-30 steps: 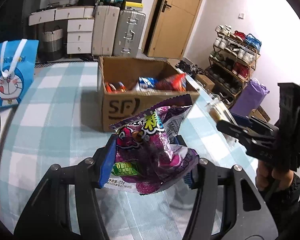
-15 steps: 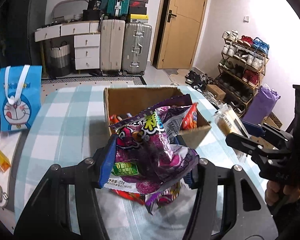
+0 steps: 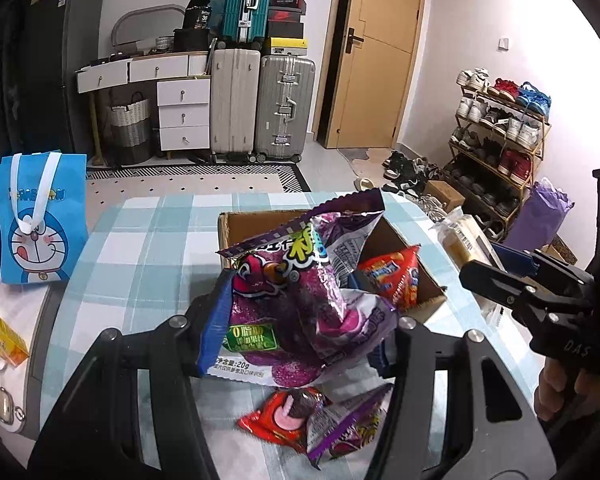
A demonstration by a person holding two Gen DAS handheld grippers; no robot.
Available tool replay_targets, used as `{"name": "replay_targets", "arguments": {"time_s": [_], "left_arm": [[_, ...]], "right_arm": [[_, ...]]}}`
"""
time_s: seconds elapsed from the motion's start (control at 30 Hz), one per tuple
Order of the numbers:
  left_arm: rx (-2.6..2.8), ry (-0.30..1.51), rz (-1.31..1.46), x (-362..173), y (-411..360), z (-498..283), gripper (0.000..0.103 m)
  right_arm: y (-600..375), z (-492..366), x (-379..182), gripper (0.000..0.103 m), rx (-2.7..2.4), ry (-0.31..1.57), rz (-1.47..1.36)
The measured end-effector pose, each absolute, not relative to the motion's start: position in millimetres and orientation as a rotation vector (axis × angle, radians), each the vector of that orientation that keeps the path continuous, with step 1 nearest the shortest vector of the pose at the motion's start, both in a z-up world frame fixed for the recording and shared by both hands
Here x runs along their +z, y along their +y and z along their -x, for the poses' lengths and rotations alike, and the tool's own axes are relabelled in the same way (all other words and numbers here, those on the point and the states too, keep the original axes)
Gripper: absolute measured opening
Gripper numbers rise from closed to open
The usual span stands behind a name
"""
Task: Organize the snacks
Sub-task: 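Carry the purple bag over the box with the left gripper while the right carries the cracker pack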
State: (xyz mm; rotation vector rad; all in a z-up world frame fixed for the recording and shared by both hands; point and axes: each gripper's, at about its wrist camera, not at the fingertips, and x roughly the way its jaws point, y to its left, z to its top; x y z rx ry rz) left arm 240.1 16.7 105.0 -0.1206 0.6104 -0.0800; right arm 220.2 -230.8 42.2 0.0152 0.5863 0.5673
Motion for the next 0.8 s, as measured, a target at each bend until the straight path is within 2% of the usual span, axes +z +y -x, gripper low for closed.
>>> {"name": "replay_targets", "arguments": {"time_s": [0.8], "left_arm": [[-0.062, 0.647, 0.114, 68.3, 22.5, -314.0, 0.054]], "right_arm": [[-202.7, -275.1, 22.9, 0.058, 0.537, 0.605, -0.069]]}}
